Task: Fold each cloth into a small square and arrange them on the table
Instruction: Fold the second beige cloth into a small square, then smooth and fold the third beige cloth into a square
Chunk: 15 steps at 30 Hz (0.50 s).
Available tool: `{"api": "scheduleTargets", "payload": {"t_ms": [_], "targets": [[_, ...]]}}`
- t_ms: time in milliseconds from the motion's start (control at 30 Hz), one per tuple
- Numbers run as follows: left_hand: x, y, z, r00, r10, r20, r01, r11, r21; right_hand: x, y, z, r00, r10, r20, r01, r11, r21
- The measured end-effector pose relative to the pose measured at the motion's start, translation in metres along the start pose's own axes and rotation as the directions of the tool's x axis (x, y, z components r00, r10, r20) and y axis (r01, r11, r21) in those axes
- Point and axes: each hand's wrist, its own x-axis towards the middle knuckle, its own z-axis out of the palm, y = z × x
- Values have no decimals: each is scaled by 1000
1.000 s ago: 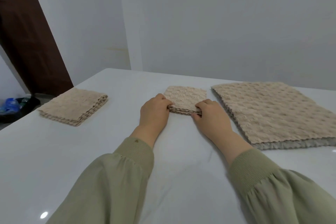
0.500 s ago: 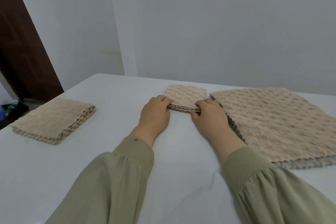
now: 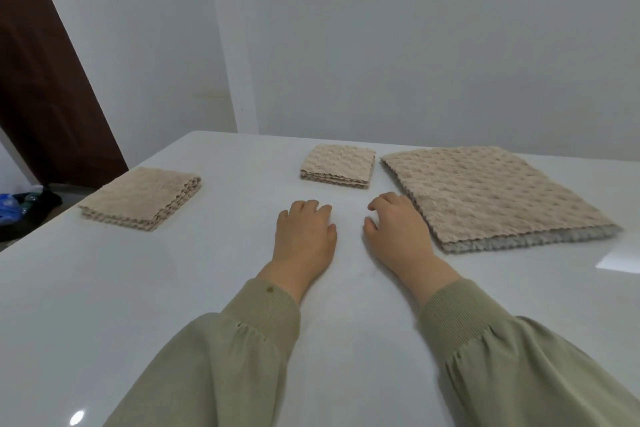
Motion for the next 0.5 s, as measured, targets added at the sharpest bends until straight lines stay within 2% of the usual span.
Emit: {"api": "scheduleTargets", "payload": {"t_ms": [200, 400, 500], "targets": [[-55, 15, -15, 996, 6, 86, -11, 998, 61, -55, 16, -25, 999, -39, 11, 40, 995, -89], [-82, 3, -21, 964, -9, 265, 17, 999, -29, -78, 41, -44, 997, 53, 54, -44, 986, -163], [-79, 3, -22, 955, 8, 295, 2, 1000, -32, -77, 46, -47, 994, 97, 58, -85, 980, -178]]}}
